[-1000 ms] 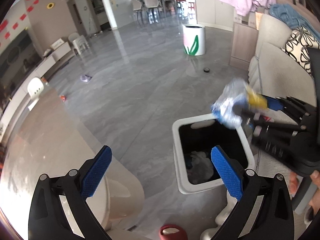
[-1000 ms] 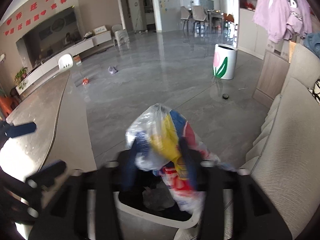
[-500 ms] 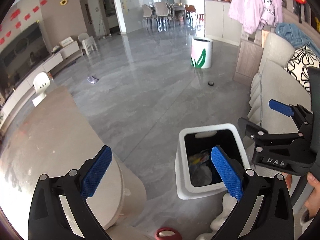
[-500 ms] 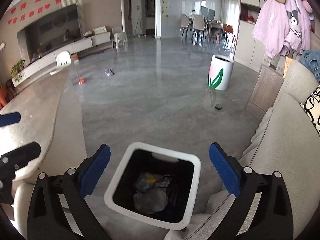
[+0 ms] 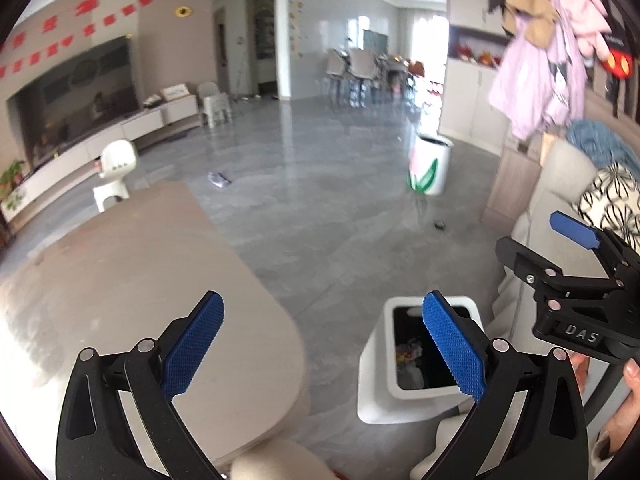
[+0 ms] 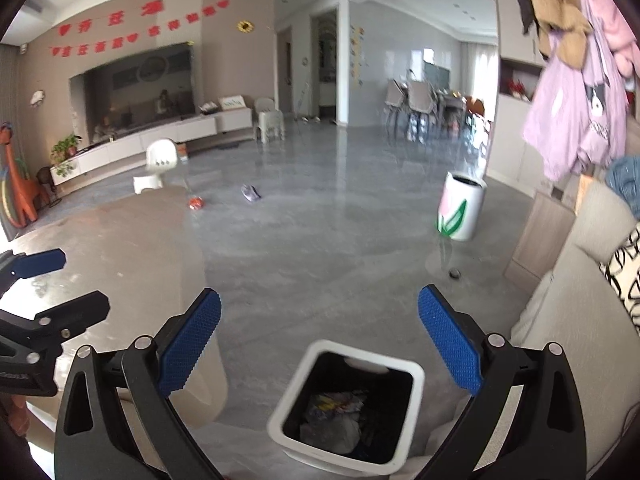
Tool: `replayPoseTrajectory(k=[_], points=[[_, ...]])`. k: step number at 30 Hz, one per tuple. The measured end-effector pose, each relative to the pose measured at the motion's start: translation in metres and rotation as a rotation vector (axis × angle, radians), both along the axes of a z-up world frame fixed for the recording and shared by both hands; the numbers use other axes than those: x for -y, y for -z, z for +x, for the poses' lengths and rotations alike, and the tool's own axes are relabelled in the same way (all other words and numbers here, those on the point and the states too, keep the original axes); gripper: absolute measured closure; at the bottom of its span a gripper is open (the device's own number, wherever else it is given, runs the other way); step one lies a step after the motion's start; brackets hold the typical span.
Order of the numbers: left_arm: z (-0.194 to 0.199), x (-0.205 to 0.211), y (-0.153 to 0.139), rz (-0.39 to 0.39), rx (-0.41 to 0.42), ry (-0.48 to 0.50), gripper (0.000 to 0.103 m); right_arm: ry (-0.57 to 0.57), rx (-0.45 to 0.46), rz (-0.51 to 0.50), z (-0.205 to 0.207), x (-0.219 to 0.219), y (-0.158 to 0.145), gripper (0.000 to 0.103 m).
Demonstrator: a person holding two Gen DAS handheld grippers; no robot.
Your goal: Collect trash
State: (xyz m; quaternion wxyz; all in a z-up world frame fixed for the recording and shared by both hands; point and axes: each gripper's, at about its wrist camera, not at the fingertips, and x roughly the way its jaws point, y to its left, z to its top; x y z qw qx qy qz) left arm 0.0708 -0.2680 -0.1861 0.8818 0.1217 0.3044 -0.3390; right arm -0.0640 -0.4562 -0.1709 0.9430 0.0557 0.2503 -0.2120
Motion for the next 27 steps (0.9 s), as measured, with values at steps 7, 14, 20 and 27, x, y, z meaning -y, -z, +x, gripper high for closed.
replayPoseTrajectory(k=[7, 14, 20, 27], points=[[0.005, -0.065, -0.022, -0.053, 0.034, -0.144, 0.005, -0.107, 0.069, -0.021, 0.025, -0.059, -0.032, 0.005], [0.007, -0.140, -0.041, -0.080, 0.079, -0.339, 0.005, -0.243, 0.115, 0.008, 0.053, -0.121, -0.049, 0.005], [0.011, -0.206, -0.050, -0.095, 0.087, -0.481, 0.005, -0.381, 0.136, 0.020, 0.081, -0.185, -0.063, 0.005], [0.014, -0.288, -0.052, -0.091, 0.072, -0.651, 0.005, -0.530, 0.134, 0.076, 0.113, -0.261, -0.071, 0.005]])
